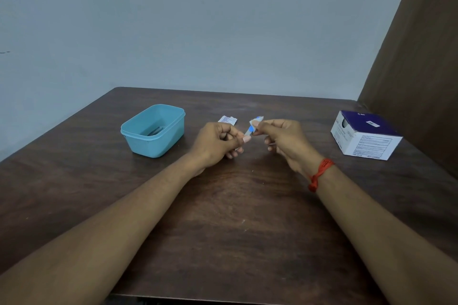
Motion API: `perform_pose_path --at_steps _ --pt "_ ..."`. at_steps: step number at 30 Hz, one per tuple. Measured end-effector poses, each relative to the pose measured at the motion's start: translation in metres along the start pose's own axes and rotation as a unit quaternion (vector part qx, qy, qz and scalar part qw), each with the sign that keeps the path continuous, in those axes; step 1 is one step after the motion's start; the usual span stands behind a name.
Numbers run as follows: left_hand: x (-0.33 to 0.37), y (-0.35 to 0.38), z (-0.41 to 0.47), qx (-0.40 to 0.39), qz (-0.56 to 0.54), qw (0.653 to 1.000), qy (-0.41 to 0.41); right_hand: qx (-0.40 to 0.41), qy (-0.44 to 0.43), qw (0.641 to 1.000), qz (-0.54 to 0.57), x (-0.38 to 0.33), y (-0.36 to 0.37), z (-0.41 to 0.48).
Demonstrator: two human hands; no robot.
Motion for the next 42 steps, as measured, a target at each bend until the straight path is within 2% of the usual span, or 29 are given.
perform_pose_path --at_steps 4,9,11,18,25,27,33,40,42 --pt "0.000 -0.001 0.001 0.001 0.001 1.000 -0.001 -0.034 -0.007 0.999 -0.033 0.001 0.008 -0.004" --pt "0.000 0.001 0.001 -0.004 -0.008 1.000 -0.003 0.045 -0.029 0.998 0.022 -0.009 -0.009 0.000" --pt "-0.001 0.002 0.001 -0.007 -0.006 1.000 -0.002 0.051 -0.034 0.998 0.029 -0.010 -0.011 0.001" --pt "-0.002 -0.001 0.002 0.001 -0.012 1.000 0.002 -0.055 -0.036 0.996 -0.054 -0.003 0.013 -0.009" --pt "-0.001 -0.001 0.001 -0.001 -0.011 1.000 0.006 0.047 -0.051 0.998 0.009 -0.012 -0.006 -0.001" --pt "-0.001 -0.001 0.001 -0.003 -0.008 1.000 0.004 0.049 -0.050 0.997 0.013 -0.011 -0.008 -0.001" --pt "-0.003 -0.002 0.001 0.003 -0.009 1.000 -0.002 -0.015 -0.019 1.000 -0.020 -0.002 0.005 -0.004" --pt "0.000 -0.001 0.001 -0.002 -0.011 1.000 -0.001 0.048 -0.046 0.997 0.033 -0.013 -0.011 0.003" --pt "0.000 -0.001 0.001 -0.002 -0.008 1.000 -0.001 0.045 -0.042 0.998 0.031 -0.011 -0.011 0.003"
Point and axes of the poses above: each hand's wrist, its own z-axis towards the middle knuckle, its own y-axis out of the palm, x = y × z, the point moved 9 cm from there along z, towards the middle knuckle, and after that the axes turned 8 degrees about x, right-handed, at the moved point
